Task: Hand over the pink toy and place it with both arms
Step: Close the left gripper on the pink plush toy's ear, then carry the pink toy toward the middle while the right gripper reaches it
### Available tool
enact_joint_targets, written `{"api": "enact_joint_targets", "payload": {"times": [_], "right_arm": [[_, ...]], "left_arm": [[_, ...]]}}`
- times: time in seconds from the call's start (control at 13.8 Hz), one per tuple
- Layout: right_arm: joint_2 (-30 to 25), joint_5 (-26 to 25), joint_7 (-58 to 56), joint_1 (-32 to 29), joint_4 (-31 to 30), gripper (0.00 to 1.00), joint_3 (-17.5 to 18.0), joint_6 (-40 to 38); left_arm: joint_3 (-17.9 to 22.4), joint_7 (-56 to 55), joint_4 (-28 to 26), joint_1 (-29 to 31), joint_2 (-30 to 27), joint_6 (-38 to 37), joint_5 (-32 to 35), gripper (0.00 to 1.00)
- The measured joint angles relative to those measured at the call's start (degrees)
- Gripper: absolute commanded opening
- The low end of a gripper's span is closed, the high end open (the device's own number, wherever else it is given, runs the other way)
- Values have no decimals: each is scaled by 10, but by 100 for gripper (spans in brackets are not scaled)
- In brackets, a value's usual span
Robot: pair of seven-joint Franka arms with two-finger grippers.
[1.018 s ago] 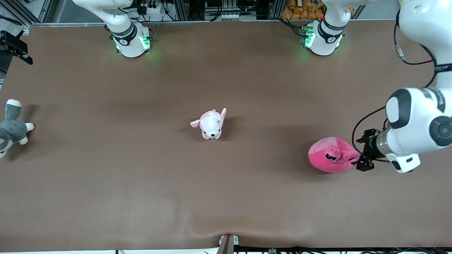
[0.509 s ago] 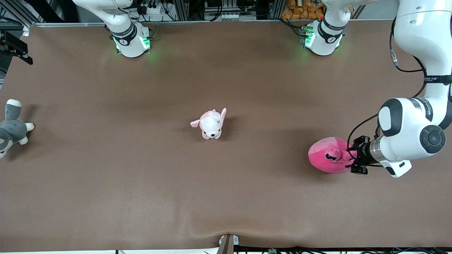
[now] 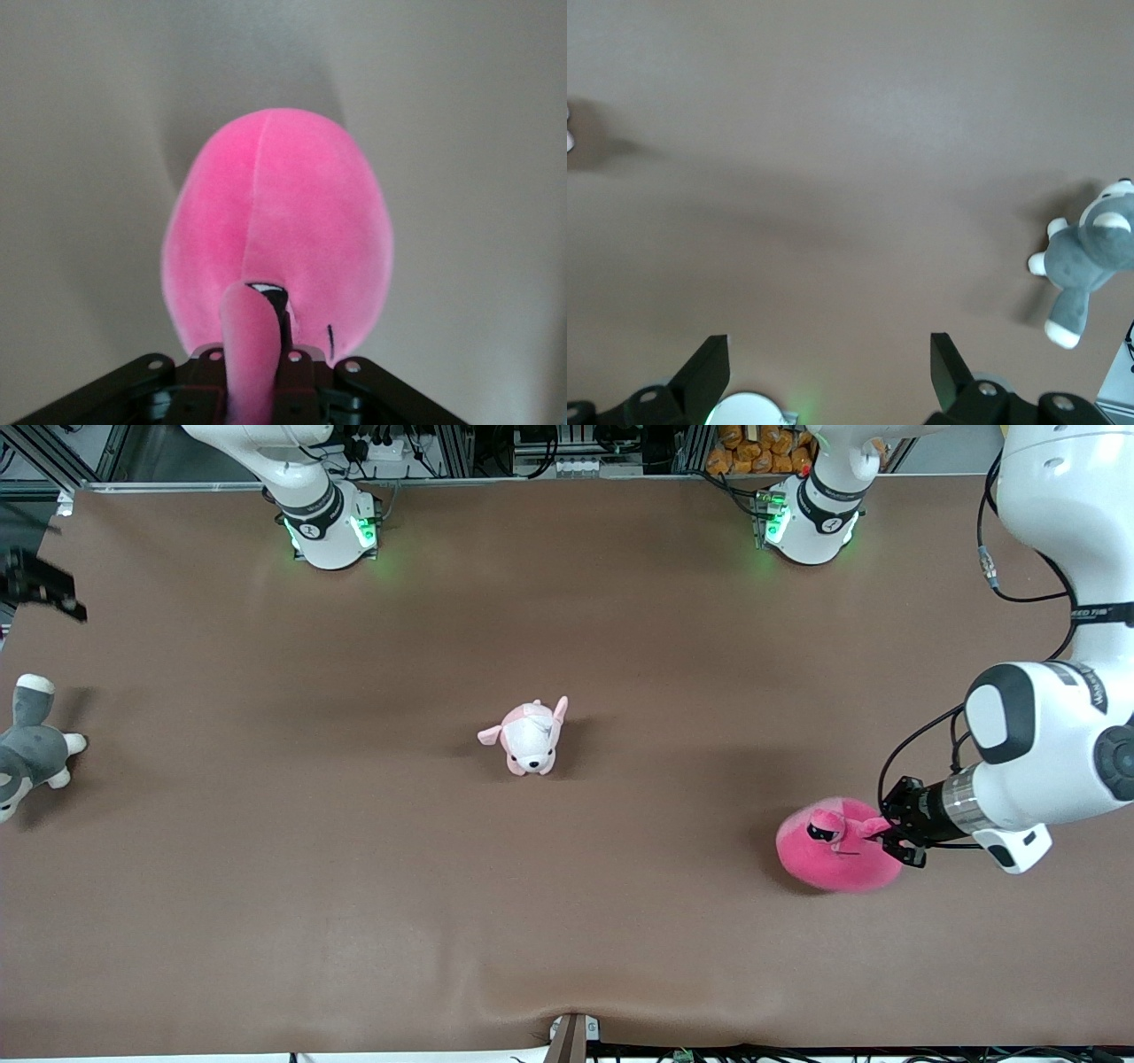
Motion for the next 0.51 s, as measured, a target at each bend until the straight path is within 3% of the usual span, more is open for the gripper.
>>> {"api": "enact_joint_targets", "payload": {"times": [0.22, 0.51], "right_arm": [[51, 2, 0, 22, 53, 100, 5, 36], [88, 6, 52, 94, 97, 100, 10, 97]], "left_arm": [[-16, -5, 8, 0, -43, 0, -5, 0], [-101, -112, 9, -4, -116, -4, -5, 0]]}}
